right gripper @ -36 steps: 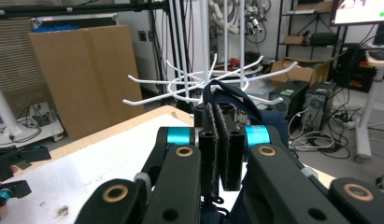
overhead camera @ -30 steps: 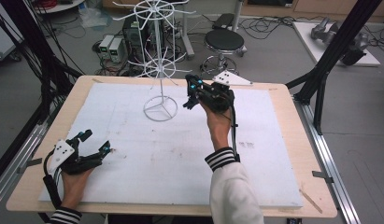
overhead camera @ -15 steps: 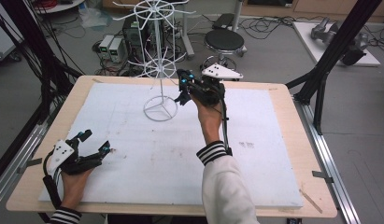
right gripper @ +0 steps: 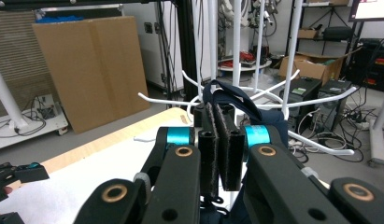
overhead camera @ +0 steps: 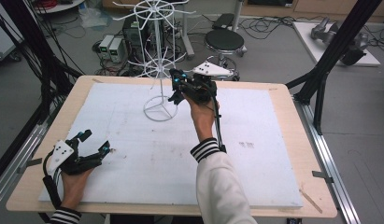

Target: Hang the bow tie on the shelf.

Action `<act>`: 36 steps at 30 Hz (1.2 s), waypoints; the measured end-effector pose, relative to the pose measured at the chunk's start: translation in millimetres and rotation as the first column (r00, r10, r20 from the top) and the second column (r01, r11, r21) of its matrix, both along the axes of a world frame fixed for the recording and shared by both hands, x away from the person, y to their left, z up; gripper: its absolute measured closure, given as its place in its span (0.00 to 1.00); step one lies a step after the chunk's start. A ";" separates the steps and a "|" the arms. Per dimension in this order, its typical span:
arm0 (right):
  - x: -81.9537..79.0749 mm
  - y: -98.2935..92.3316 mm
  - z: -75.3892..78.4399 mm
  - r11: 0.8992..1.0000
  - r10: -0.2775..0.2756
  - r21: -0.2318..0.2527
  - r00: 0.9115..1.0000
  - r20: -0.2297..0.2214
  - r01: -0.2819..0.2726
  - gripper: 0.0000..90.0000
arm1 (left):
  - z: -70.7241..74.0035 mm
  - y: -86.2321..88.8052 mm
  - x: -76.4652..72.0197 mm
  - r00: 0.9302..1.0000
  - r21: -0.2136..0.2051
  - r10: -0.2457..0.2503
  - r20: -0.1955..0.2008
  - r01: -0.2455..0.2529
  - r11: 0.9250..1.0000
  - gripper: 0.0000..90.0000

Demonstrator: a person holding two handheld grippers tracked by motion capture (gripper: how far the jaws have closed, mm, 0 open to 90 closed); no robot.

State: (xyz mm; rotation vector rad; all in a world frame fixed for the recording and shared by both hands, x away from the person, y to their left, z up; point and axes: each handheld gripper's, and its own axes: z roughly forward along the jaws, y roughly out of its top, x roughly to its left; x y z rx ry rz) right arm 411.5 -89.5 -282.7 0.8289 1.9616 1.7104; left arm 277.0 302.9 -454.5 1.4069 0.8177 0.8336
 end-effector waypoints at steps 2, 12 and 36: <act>1.7 1.6 -0.1 1.000 0.000 -0.015 1.000 0.007 0.001 0.98 | -0.1 -0.2 -0.1 1.000 -0.005 0.001 0.002 -0.001 1.000 0.18; 6.8 9.2 1.0 0.997 0.005 -0.073 1.000 0.010 -0.005 0.98 | -0.2 -0.1 -0.2 1.000 -0.006 0.001 0.004 -0.001 1.000 0.18; 7.6 26.6 2.9 0.969 -0.015 -0.248 1.000 0.007 0.017 0.71 | -0.3 0.5 -0.4 1.000 -0.009 0.003 0.005 -0.003 1.000 0.18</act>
